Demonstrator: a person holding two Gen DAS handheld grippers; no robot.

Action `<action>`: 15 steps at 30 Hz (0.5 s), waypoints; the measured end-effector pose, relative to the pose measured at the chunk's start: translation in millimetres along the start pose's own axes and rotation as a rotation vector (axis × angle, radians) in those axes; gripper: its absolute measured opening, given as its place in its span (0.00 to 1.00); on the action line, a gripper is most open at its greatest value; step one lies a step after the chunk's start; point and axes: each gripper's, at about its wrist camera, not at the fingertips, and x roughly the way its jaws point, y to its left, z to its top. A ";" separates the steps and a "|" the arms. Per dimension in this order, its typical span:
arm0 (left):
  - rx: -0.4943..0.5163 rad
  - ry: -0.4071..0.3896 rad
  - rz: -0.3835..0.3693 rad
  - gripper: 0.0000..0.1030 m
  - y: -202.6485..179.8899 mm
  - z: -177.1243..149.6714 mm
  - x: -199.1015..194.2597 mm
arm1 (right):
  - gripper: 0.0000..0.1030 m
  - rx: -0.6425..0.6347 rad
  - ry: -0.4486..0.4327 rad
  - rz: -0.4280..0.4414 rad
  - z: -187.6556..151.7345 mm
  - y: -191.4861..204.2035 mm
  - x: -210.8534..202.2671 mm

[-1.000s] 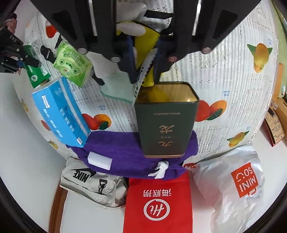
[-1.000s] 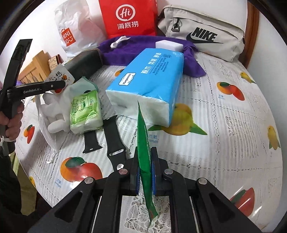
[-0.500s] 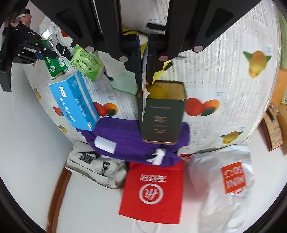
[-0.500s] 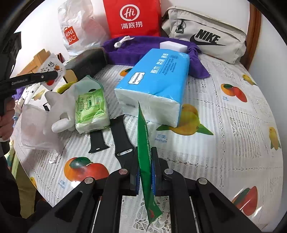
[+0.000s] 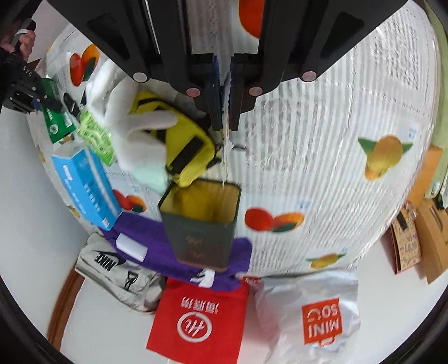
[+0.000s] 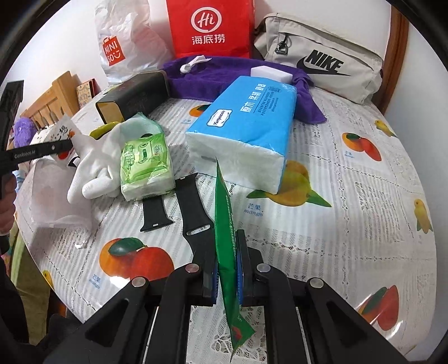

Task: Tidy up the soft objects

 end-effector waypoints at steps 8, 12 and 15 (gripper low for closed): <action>-0.022 0.015 0.009 0.06 4.2 -7.4 7.2 | 0.10 0.003 0.007 0.004 0.2 0.5 3.5; -0.033 0.020 0.004 0.06 5.7 -6.0 7.8 | 0.10 0.019 0.007 0.025 2.4 -2.8 3.2; -0.036 0.015 0.008 0.06 5.5 -2.4 1.9 | 0.09 0.019 0.011 0.035 5.1 -3.8 -0.2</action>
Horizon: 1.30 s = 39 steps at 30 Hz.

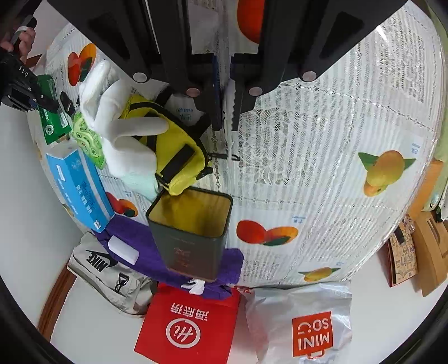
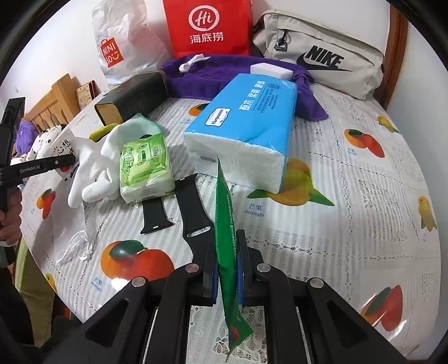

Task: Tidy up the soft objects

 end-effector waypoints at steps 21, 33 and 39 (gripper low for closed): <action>0.022 -0.066 -0.024 0.06 -21.6 61.3 -26.0 | 0.09 -0.022 -0.136 0.096 69.2 -6.7 -43.5; 0.057 -0.073 -0.024 0.06 -38.3 123.7 -14.4 | 0.09 0.004 -0.223 0.041 147.9 -31.6 -34.9; 0.088 -0.068 -0.017 0.06 -45.9 157.4 2.8 | 0.09 0.045 -0.236 0.045 187.4 -49.3 -13.4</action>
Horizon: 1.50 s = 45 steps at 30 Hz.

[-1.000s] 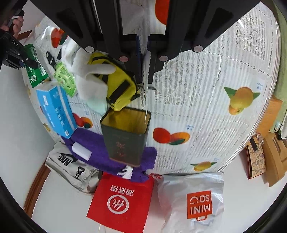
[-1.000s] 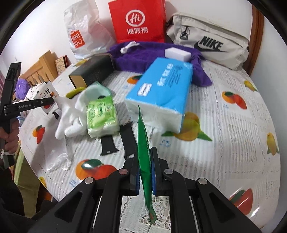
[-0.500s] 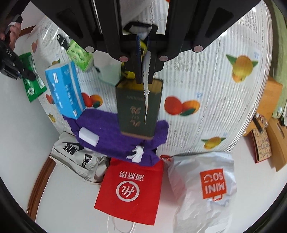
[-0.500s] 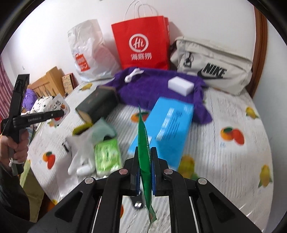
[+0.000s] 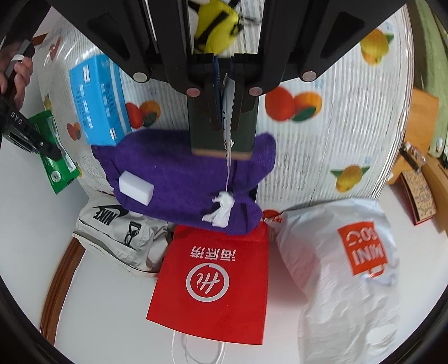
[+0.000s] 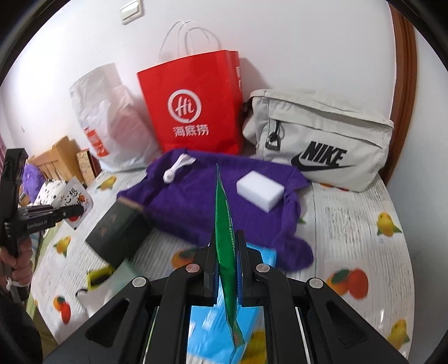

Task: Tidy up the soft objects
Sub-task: 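Carry the white strip and green packet over the purple towel with both grippers, then open both grippers to drop the strip and green packet onto the purple towel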

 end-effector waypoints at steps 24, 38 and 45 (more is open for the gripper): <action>0.058 0.130 -0.050 0.06 -20.3 80.1 126.6 | 0.09 -0.004 0.186 0.021 38.2 -36.5 139.3; 0.054 0.241 -0.050 0.06 -27.4 76.0 174.7 | 0.10 -0.007 0.277 0.060 31.8 -43.8 167.2; 0.063 0.260 -0.034 0.25 -30.1 72.1 179.0 | 0.32 -0.039 0.260 0.021 28.7 -46.7 160.8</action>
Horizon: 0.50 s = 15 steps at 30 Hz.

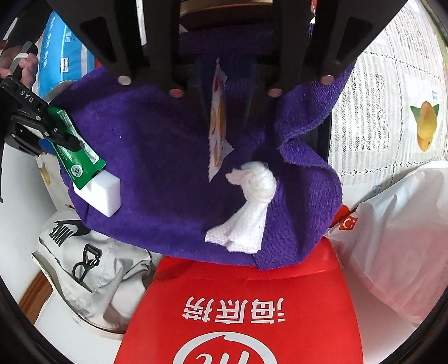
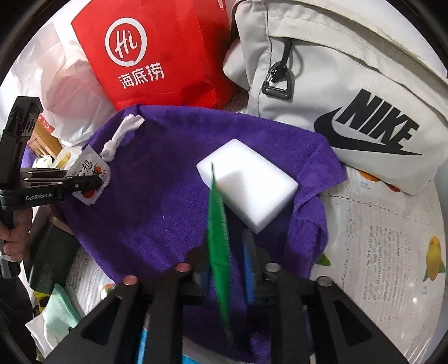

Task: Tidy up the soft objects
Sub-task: 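Open both grippers to drop the strip and green packet onto the purple towel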

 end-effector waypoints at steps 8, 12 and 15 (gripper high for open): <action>0.002 -0.018 0.040 0.48 -2.5 -11.9 -15.8 | 0.46 0.012 -0.046 -0.049 -2.7 -5.1 -20.5; -0.002 -0.038 0.057 0.52 0.4 -15.6 -29.3 | 0.49 0.023 -0.074 -0.066 -8.9 -5.6 -37.3; -0.016 -0.047 0.066 0.52 5.1 -25.2 -41.5 | 0.50 0.034 -0.090 -0.071 -14.9 -5.2 -50.9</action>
